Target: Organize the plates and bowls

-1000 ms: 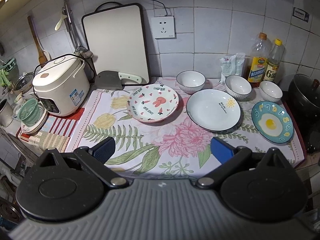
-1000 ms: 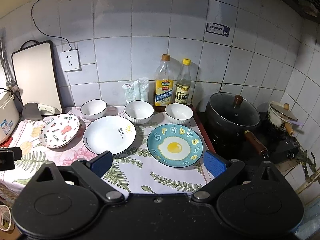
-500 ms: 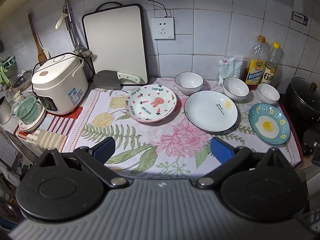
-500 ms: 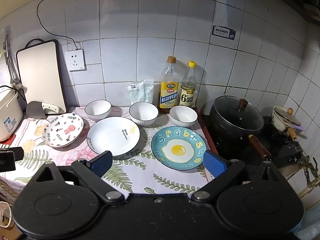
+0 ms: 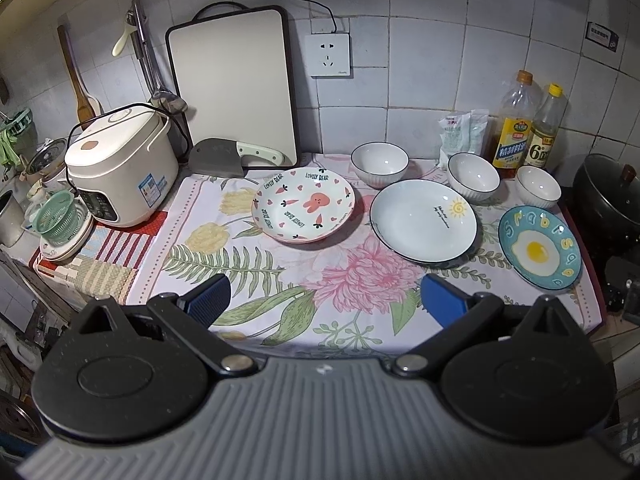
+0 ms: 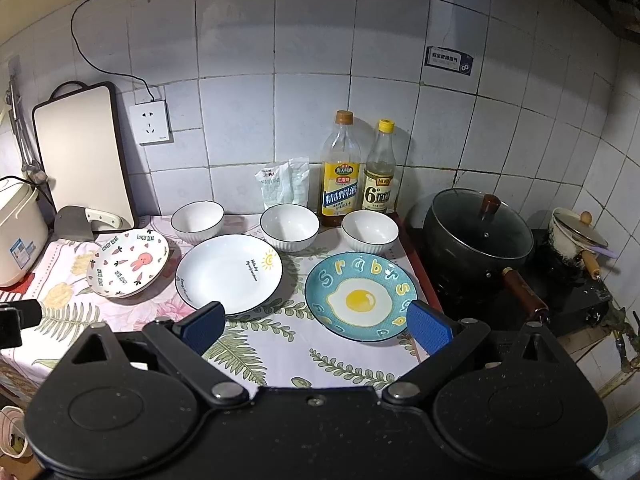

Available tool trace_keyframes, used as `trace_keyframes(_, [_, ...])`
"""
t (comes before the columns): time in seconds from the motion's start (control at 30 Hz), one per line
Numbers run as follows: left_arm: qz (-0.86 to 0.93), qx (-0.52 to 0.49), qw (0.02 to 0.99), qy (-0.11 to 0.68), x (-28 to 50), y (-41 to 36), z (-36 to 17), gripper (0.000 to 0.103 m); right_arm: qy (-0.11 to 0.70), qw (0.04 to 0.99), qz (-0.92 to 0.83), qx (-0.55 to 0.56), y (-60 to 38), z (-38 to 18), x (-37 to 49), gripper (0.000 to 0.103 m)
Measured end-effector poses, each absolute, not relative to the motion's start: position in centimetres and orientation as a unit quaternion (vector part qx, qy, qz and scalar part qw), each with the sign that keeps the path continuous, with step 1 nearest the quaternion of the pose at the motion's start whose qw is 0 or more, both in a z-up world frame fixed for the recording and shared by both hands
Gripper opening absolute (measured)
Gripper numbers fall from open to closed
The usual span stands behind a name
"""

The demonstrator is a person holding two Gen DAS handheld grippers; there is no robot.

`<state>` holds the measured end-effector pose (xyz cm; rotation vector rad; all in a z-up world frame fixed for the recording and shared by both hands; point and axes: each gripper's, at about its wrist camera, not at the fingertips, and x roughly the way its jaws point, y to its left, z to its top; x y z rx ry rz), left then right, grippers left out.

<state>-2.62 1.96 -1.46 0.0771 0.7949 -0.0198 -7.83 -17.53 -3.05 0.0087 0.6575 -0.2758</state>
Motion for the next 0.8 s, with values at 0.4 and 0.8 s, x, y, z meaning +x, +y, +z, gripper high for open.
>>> trace_keyframes(0.4, [-0.056,0.037,0.919,0.388,2.1,1.5,-1.6,0.103,0.268,0.96,-0.075,-0.042,-18.2,-3.1,-4.3,0.099])
trace_keyframes(0.8, [-0.133,0.004,0.892,0.432,12.3,0.8,-6.5,0.1,0.28,0.96,0.004,0.013,-20.7,-10.6,5.7,0.099])
